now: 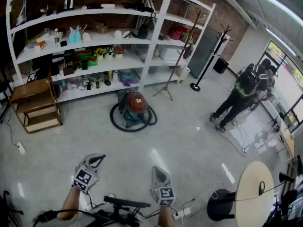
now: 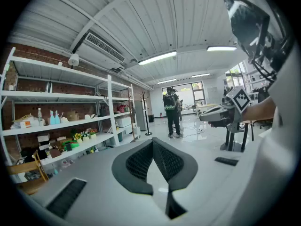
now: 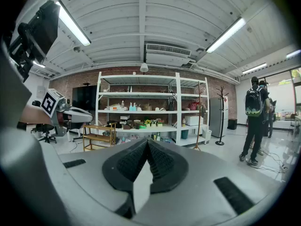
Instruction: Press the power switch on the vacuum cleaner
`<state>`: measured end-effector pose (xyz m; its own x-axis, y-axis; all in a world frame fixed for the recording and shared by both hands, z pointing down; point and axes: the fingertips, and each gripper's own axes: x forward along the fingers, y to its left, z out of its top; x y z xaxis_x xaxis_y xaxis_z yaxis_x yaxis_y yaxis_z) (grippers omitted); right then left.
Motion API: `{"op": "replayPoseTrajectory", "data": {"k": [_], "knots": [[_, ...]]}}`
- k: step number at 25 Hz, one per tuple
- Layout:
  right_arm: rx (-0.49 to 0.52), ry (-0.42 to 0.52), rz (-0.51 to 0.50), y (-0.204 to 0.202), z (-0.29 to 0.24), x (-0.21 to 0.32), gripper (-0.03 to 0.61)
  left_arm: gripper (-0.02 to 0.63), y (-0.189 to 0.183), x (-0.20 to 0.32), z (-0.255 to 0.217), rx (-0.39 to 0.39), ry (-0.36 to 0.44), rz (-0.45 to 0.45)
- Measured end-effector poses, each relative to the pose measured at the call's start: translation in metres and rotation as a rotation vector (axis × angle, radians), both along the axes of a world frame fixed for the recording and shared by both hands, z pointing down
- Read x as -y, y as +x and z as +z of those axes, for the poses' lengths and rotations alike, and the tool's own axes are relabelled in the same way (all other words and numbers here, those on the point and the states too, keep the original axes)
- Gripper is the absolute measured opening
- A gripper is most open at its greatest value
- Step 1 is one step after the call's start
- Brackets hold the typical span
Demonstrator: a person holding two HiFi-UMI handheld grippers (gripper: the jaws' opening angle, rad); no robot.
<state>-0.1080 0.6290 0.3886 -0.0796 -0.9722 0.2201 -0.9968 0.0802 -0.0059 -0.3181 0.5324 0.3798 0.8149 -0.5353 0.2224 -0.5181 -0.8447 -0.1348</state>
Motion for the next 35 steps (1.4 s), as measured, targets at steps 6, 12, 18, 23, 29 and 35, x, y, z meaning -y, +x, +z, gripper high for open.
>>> {"op": "replayPoseTrajectory", "data": {"k": [6, 12, 18, 23, 29, 35], "knots": [[-0.011, 0.003, 0.002, 0.002, 0.012, 0.002, 0.011, 0.006, -0.003, 0.004, 0.002, -0.006, 0.006, -0.002], [-0.015, 0.015, 0.012, 0.000, 0.006, 0.010, 0.011, 0.006, -0.005, 0.016, -0.004, -0.014, 0.020, -0.003], [-0.022, 0.015, 0.009, -0.022, 0.005, 0.024, 0.011, 0.006, -0.024, 0.030, -0.005, -0.026, 0.023, -0.001], [-0.014, 0.018, 0.020, -0.029, 0.005, 0.032, 0.011, 0.006, -0.031, 0.038, -0.001, -0.028, 0.024, 0.006], [-0.029, -0.009, 0.041, -0.028, 0.013, 0.033, 0.011, 0.006, -0.030, 0.047, 0.005, -0.024, 0.021, 0.032], [-0.025, -0.003, 0.053, -0.023, 0.009, 0.045, 0.011, 0.006, -0.024, 0.062, 0.005, -0.028, 0.015, 0.042]]}}
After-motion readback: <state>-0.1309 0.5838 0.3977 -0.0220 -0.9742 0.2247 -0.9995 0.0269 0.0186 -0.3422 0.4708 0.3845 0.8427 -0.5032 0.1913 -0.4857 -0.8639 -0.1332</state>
